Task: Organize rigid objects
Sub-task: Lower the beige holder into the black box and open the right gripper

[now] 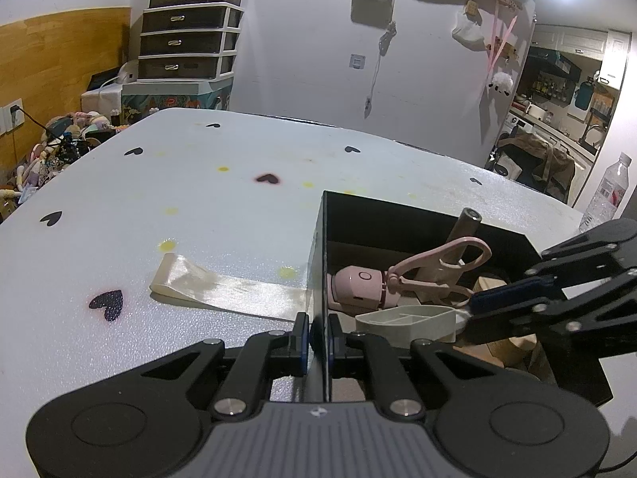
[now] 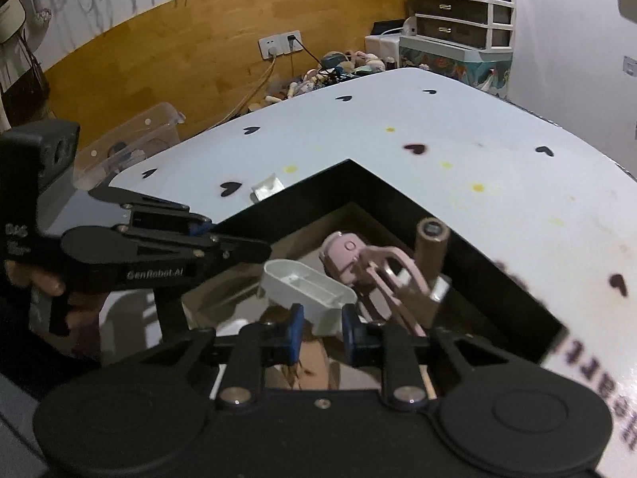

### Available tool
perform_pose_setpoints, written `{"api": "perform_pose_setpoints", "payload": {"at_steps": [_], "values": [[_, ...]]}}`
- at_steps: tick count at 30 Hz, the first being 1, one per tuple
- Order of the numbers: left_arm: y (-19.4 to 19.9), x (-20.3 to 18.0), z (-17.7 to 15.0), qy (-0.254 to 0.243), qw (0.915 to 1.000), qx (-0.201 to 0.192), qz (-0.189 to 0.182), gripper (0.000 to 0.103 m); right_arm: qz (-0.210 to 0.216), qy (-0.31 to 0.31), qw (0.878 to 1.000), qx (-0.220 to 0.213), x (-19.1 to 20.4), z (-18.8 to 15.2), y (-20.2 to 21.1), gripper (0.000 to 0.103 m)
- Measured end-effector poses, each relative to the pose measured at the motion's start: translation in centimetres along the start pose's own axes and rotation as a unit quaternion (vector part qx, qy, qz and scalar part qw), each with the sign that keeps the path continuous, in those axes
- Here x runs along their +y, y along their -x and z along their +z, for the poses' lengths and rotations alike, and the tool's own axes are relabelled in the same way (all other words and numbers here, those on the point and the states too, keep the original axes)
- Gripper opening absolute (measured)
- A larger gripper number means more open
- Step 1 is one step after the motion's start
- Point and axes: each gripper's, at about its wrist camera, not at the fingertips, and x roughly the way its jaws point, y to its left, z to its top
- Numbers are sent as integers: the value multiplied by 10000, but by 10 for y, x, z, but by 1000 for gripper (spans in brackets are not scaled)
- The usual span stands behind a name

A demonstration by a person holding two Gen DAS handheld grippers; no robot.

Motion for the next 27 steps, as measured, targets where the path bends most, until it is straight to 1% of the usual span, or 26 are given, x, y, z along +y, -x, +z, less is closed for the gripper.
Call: {"api": "perform_pose_setpoints", "payload": {"at_steps": [2, 5, 9, 12, 14, 15, 16, 17, 19, 20, 22, 24, 27], "values": [[0, 0, 0, -9, 10000, 0, 4, 9, 52, 2, 10000, 7, 2, 1, -7, 22], [-1, 1, -1, -6, 10000, -6, 4, 9, 17, 2, 10000, 41, 3, 2, -12, 21], [-1, 2, -1, -2, 10000, -6, 0, 9, 25, -44, 10000, -62, 5, 0, -2, 22], [-1, 2, -2, 5, 10000, -9, -2, 9, -3, -49, 9997, -242, 9, 0, 13, 26], [-1, 2, -2, 8, 10000, -9, -4, 9, -25, -46, 9993, -371, 13, -2, 25, 31], [-1, 2, -2, 9, 10000, -9, -5, 9, -34, -53, 9990, -446, 14, -3, 31, 37], [-1, 2, -2, 10, 10000, -9, -5, 9, -50, -70, 9987, -505, 15, -4, 36, 46], [-1, 2, -2, 13, 10000, -12, -4, 9, -80, -93, 9983, -564, 17, -6, 41, 51], [-1, 2, -2, 12, 10000, -11, -3, 9, -172, -124, 9974, -689, 20, -9, 51, 69], [-1, 2, -2, 13, 10000, -10, -4, 9, -229, -129, 9968, -750, 22, -11, 55, 74], [-1, 2, -2, 10, 10000, -10, -4, 9, -344, -164, 9951, -911, 24, -15, 65, 92], [-1, 2, -2, 12, 10000, -10, -5, 9, -506, -245, 9922, -1113, 24, -20, 75, 103], [-1, 2, -2, 11, 10000, -10, -4, 9, -754, -475, 9863, -1392, 20, -28, 89, 103]]}}
